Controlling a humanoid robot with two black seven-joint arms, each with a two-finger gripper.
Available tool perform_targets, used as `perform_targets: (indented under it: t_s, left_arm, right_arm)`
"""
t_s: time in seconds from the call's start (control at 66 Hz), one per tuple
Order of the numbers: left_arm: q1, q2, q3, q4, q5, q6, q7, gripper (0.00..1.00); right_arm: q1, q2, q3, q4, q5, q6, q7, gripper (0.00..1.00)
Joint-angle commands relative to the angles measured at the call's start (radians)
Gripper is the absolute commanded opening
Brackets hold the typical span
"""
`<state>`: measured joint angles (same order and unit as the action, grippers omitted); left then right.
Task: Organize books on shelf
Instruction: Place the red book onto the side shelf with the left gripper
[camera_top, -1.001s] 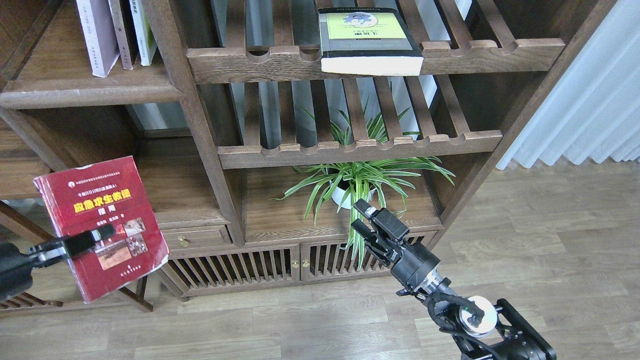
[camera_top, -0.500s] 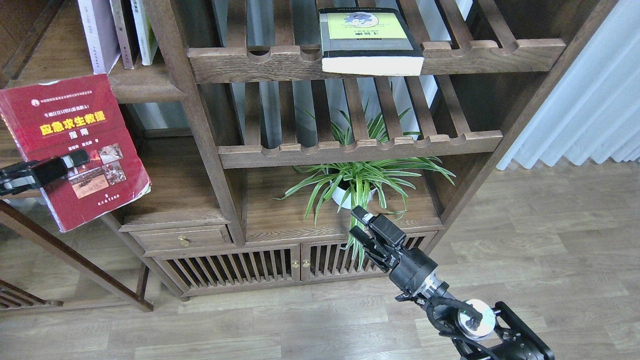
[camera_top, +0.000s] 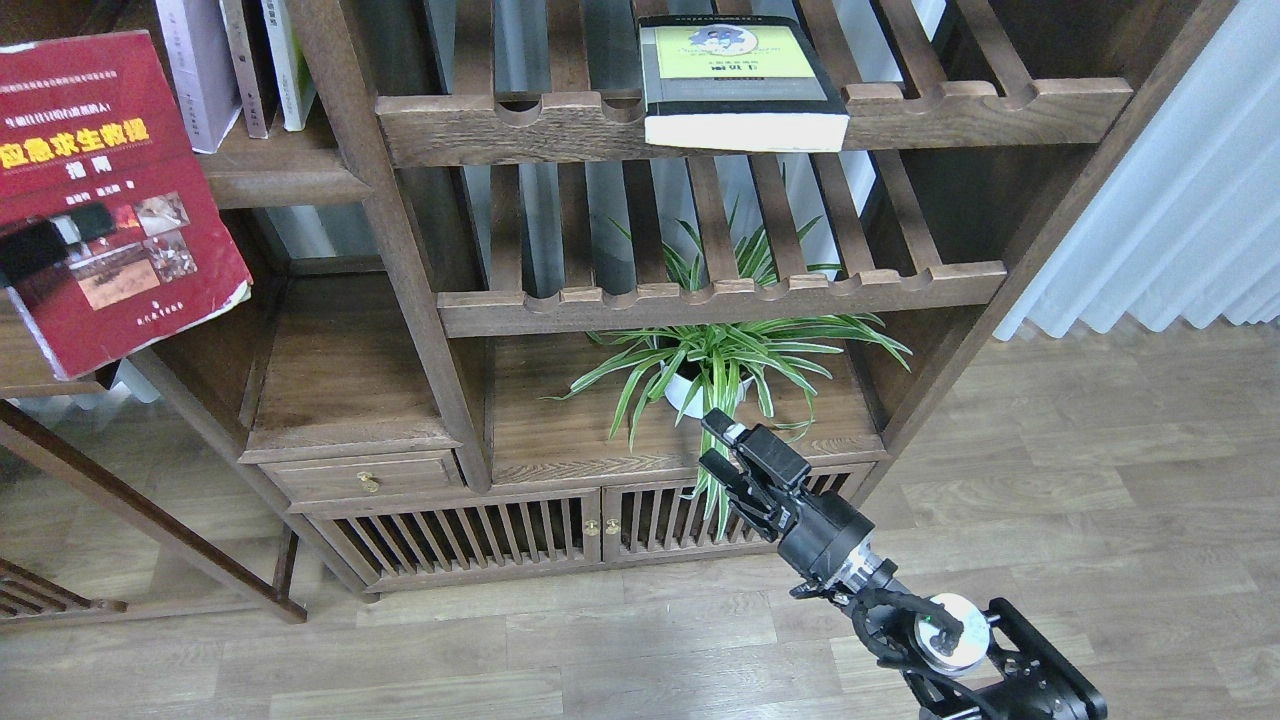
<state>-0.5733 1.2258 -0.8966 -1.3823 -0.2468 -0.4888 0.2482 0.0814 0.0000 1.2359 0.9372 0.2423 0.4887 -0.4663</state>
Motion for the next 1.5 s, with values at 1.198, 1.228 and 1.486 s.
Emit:
perform_targets:
  t_s: [1.198, 1.228, 1.486]
  left_arm:
    - [-0.161, 0.021, -0.021, 0.081, 0.009, 0.0, 0.183, 0.1]
    - [-0.163, 0.021, -0.021, 0.083, 0.011, 0.0, 0.183, 0.1]
    - [-0.203, 0.006, -0.024, 0.097, 0.012, 0.0, 0.178, 0.1]
  right_arm:
    - [0.011, 0.0, -0.042, 0.002, 0.0, 0.0, 0.0, 0.87]
    - [0.011, 0.0, -0.044, 0.002, 0.0, 0.0, 0.0, 0.87]
    - [0.012, 0.0, -0.05, 0.002, 0.0, 0.0, 0.0, 0.87]
